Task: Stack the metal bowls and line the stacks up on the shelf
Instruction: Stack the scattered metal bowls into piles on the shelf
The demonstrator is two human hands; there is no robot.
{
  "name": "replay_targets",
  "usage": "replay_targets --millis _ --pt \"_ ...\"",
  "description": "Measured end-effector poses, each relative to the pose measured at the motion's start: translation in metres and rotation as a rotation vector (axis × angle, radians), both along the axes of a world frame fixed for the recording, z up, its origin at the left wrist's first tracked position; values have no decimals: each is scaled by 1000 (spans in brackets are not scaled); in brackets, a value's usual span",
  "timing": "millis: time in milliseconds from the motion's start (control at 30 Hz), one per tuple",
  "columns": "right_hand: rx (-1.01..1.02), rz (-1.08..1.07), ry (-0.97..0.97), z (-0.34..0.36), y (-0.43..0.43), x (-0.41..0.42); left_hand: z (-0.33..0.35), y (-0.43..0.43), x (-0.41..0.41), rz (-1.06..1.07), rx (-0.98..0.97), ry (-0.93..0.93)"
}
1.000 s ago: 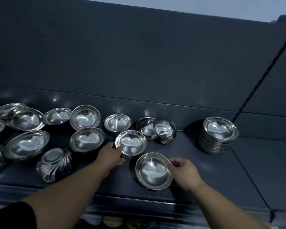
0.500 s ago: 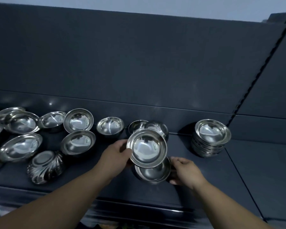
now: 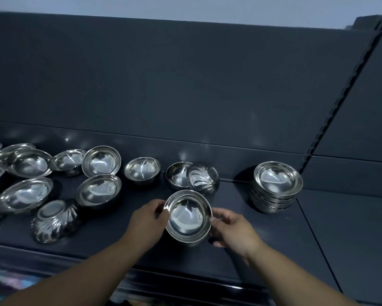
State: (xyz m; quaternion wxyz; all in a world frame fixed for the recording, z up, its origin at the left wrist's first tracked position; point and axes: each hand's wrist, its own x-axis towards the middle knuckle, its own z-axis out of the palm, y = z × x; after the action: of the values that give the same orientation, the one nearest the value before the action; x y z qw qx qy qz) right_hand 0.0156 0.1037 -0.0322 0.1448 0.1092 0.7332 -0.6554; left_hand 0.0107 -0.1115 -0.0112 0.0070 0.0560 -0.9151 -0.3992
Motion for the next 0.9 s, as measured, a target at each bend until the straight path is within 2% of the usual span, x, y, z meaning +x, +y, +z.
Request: replay_targets --millis 133,300,433,700,900 --pt "41 75 28 0 -5 -10 0 -6 -3 50 19 15" --pt "428 -37 334 11 -5 -37 -2 -16 -8 95 42 45" --pt "624 11 513 25 -10 -56 -3 -23 -11 127 71 40" --pt "842 137 440 11 -28 -82 -8 -42 -18 165 175 2" --pt "858 81 427 0 -32 -88 -11 -47 -19 139 240 1"
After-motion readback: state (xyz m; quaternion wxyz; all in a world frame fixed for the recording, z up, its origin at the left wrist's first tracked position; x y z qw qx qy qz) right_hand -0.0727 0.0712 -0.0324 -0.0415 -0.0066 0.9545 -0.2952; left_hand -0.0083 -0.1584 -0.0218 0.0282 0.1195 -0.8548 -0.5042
